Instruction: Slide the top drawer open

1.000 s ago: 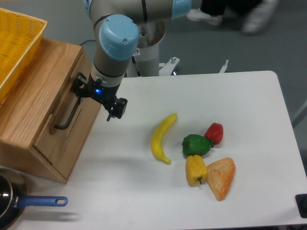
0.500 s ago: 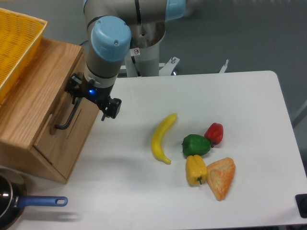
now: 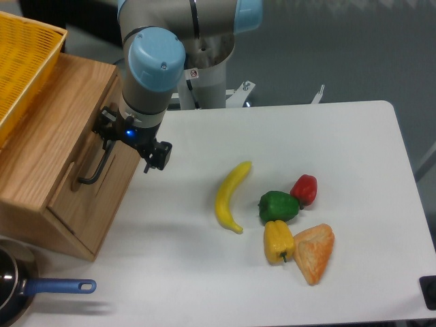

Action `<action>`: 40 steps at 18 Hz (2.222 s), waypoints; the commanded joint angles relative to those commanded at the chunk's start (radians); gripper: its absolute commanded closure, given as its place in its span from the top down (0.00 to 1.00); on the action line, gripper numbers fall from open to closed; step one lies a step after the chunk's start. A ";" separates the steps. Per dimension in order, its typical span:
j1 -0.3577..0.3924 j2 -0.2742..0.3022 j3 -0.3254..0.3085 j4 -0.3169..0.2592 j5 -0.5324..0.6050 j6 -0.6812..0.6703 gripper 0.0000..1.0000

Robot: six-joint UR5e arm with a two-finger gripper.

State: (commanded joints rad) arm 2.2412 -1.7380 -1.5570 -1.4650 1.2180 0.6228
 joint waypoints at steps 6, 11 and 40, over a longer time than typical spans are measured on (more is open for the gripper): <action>-0.012 -0.008 -0.002 0.002 0.000 -0.003 1.00; -0.012 -0.008 -0.002 0.002 0.002 -0.003 1.00; 0.060 -0.034 0.026 0.015 0.018 0.034 1.00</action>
State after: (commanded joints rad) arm 2.3010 -1.7717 -1.5309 -1.4496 1.2364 0.6565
